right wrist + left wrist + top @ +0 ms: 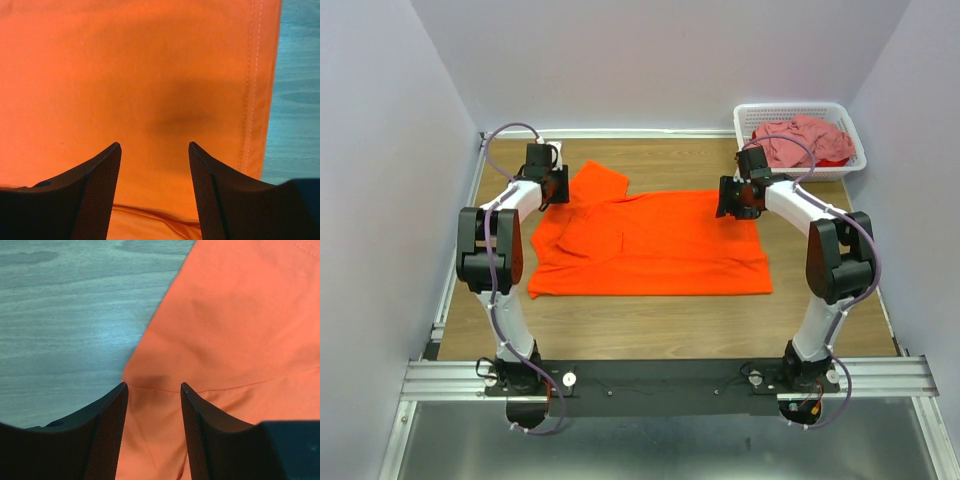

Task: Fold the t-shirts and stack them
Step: Fold the tshirt

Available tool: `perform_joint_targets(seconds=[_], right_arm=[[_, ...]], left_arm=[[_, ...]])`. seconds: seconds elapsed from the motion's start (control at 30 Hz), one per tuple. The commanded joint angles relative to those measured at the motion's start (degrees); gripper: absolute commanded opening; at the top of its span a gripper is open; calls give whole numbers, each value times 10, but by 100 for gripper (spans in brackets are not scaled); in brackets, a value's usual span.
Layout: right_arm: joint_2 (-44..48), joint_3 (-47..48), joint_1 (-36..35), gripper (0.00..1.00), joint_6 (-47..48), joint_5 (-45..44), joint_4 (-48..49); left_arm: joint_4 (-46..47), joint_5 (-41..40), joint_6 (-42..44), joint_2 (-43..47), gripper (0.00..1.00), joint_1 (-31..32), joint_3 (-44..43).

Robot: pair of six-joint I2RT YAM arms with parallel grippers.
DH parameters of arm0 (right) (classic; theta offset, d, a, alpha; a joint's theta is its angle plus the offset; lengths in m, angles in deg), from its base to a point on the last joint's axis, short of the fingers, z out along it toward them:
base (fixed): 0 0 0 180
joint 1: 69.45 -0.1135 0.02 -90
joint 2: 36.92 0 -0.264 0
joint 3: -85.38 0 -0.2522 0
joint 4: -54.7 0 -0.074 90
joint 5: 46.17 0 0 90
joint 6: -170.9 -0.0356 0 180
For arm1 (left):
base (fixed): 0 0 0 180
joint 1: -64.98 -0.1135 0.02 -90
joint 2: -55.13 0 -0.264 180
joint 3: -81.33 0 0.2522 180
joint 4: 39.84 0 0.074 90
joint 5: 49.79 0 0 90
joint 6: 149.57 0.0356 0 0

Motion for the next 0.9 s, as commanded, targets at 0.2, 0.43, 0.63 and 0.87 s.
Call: perform_joint_targets(seconds=[0.2, 0.43, 0.63, 0.87], right_arm=[[9, -1, -1, 64, 3, 1, 18], [16, -14, -2, 64, 11, -7, 18], [19, -15, -1, 64, 15, -2, 18], [23, -13, -2, 64, 20, -2, 17]], left_arm=[[12, -57, -30, -8, 53, -5, -4], [5, -47, -29, -38, 52, -5, -12], [6, -60, -28, -58, 49, -5, -12], [-3, -66, -24, -76, 44, -5, -11]])
